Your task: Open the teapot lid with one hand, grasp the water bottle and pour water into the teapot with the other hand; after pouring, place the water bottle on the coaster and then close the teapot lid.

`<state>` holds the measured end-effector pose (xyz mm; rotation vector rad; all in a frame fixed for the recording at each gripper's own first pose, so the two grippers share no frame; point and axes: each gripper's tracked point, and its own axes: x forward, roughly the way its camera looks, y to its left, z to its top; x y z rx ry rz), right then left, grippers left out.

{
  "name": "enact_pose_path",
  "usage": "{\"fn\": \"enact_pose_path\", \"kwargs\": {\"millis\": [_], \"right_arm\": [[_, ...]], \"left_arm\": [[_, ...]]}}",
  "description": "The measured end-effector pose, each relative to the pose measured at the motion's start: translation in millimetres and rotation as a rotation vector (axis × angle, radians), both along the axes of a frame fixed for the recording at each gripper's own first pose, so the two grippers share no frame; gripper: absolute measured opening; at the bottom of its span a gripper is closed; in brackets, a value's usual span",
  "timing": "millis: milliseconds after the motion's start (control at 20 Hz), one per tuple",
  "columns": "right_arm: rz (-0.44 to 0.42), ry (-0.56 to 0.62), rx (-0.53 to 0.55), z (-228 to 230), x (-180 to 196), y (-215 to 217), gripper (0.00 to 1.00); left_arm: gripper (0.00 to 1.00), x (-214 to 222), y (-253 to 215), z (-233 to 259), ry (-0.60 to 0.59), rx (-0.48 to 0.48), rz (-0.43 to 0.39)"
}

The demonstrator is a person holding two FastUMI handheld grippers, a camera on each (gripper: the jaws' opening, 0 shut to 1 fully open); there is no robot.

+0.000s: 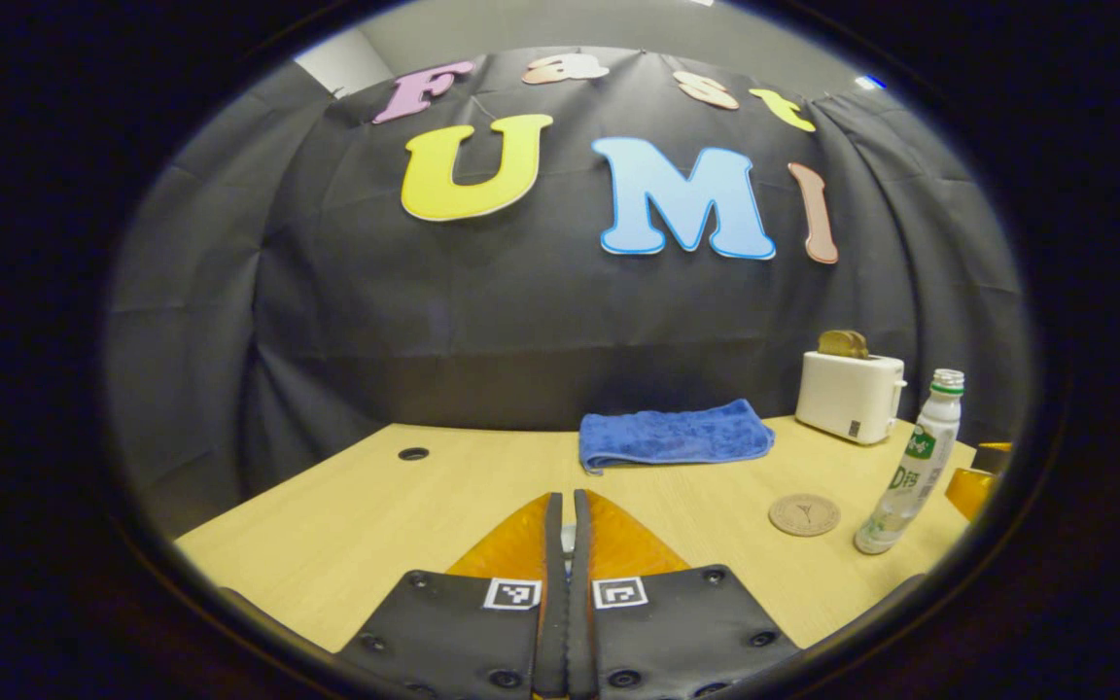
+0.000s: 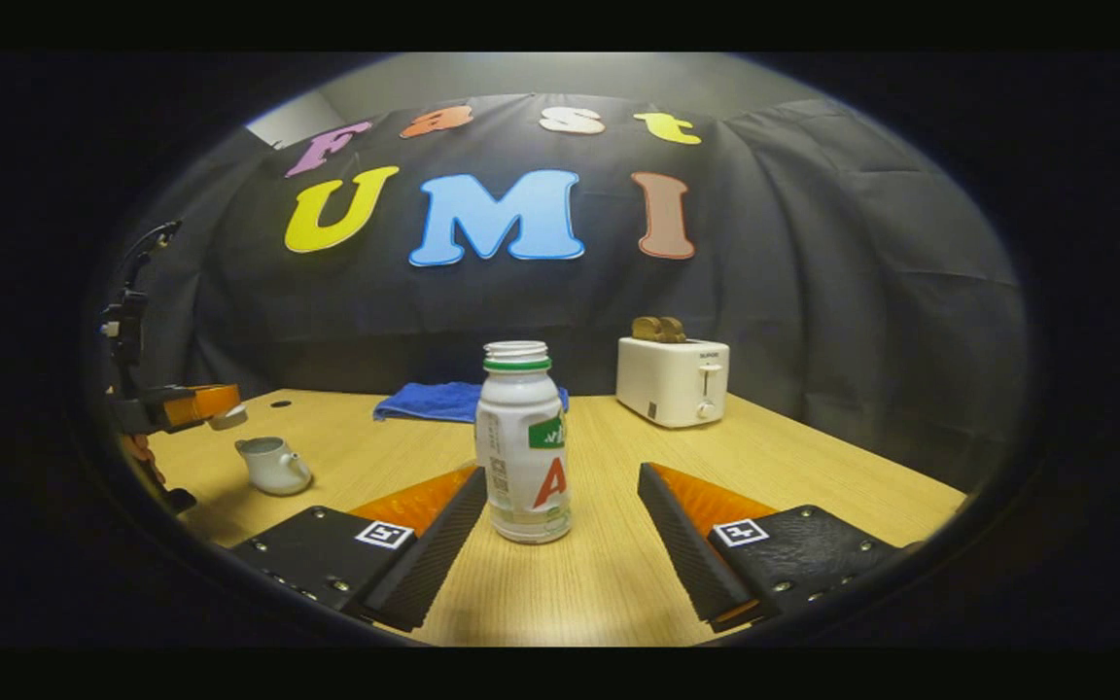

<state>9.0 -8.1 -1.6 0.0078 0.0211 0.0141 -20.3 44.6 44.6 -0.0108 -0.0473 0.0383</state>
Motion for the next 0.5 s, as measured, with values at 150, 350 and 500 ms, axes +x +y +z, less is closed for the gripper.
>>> {"fn": "enact_pose_path", "kwargs": {"millis": [150, 350, 500], "right_arm": [[0.025, 0.008, -0.003, 3, 11, 5, 0.96], [0.053, 0.035, -0.029, -2, 30, 13, 0.96], [0.075, 0.057, -0.039, -9, 42, 20, 0.96]], "left_arm": [[0.05, -22, 24, 3, -0.009, -0.023, 0.030], [0.05, -45, 55, 2, -0.013, -0.012, 0.092], [0.05, -59, 66, -3, -0.006, -0.010, 0.107]]}}
